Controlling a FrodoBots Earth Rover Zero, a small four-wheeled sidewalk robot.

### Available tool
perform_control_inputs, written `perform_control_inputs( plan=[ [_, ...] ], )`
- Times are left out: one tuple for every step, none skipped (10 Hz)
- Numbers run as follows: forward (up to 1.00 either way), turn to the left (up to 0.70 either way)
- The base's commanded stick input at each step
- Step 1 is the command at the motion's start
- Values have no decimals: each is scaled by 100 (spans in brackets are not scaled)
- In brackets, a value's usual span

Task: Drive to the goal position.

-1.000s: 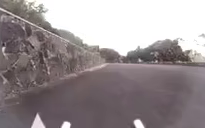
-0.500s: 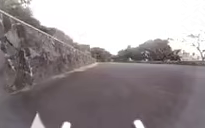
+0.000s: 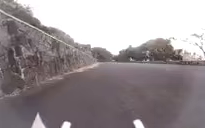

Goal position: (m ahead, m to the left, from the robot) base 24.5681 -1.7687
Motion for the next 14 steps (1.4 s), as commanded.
perform_control_inputs(
  plan=[
    [70, 0],
    [70, 0],
    [70, 0],
    [70, 0],
    [70, 0],
    [70, 0],
    [70, 0],
    [70, -12],
    [70, -34],
    [70, -35],
    [70, -35],
    [70, -35],
    [70, -35],
    [70, -35]
  ],
)
